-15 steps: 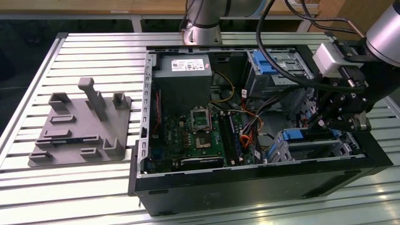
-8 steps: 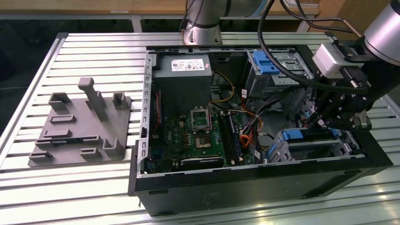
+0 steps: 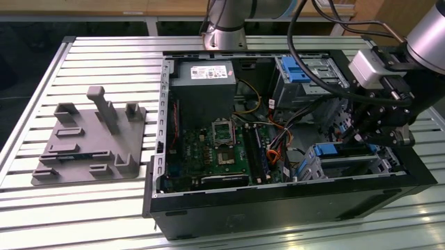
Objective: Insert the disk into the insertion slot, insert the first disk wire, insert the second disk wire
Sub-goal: 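Insert the second disk wire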
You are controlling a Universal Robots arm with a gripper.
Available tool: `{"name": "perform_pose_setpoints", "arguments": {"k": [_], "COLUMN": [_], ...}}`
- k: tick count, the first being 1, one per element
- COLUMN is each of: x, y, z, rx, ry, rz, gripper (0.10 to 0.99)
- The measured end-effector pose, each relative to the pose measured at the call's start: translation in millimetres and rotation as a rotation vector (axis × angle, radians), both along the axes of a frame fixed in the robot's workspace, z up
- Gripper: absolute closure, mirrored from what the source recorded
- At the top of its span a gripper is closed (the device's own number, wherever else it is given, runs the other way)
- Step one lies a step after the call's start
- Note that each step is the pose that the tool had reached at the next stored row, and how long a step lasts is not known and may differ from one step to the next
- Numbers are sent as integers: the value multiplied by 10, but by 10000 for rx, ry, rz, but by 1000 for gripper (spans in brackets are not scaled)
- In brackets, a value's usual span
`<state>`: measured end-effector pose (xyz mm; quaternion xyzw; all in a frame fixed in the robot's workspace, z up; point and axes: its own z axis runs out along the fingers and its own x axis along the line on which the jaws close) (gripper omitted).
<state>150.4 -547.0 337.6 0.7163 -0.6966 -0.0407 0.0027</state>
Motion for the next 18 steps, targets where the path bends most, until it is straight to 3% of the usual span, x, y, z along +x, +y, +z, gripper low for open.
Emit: {"name": "perform_pose_setpoints", "arguments": {"k": [18], "x": [9], "y": [-43], "z": [-1], "rx": [1], "ry": [0], "rz": [0], "gripper": [945]}}
